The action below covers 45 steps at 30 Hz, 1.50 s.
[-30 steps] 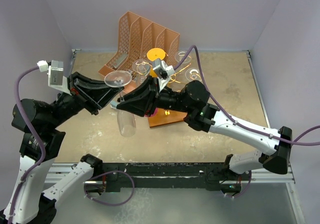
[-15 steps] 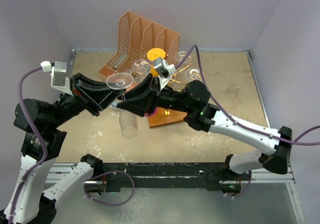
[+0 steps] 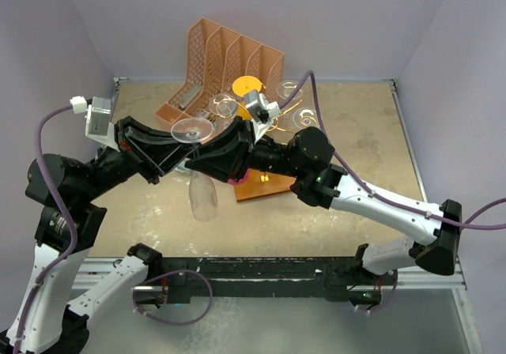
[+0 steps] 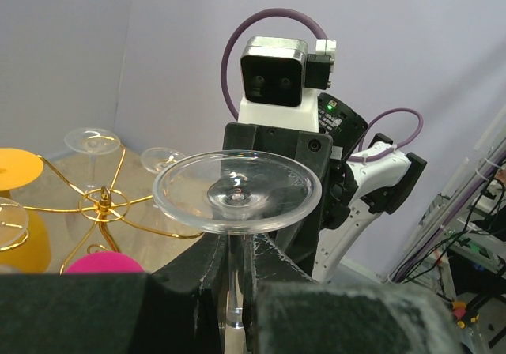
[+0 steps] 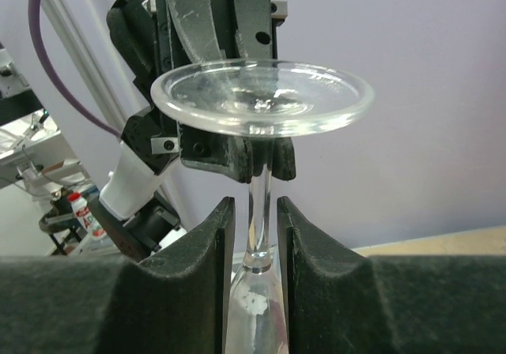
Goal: Place the wine glass upside down on the wine glass rack
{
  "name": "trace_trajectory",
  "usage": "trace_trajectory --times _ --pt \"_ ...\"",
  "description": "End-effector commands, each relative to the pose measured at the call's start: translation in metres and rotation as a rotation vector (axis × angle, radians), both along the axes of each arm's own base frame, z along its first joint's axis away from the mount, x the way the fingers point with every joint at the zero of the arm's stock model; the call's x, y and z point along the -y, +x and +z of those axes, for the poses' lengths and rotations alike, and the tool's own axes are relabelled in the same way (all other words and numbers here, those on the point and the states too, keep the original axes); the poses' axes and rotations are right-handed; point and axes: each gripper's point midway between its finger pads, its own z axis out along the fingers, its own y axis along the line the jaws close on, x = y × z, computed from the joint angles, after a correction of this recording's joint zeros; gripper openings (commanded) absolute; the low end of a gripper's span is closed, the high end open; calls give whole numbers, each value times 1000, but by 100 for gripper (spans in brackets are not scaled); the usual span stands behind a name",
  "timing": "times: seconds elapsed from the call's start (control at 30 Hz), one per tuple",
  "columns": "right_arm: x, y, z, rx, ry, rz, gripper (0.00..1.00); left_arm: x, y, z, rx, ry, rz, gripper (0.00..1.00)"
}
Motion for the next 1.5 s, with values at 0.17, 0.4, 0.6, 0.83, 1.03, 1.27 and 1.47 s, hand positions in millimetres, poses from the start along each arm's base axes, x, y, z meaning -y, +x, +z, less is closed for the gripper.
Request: trace_trajectory --times 0.17,0.4,0.6,0.83,1.03,1.27,1.47 --pt "4 -14 1 58 19 59 25 -8 -4 22 75 -51 35 0" --pt "8 -7 4 40 28 11 0 -10 -1 22 66 -56 60 7" --pt "33 8 19 3 92 -129 0 -16 6 5 31 -6 121 47" --pt "76 12 7 -35 95 -256 0 -25 3 -15 3 58 174 56" --pt "102 19 -48 -67 -45 -369 0 -37 6 -19 -17 57 247 57" --pt "153 35 -91 -206 -99 -569 0 -61 23 -28 -74 46 420 57" --pt "196 52 -111 -327 -61 -752 0 -65 28 -30 -91 33 456 57"
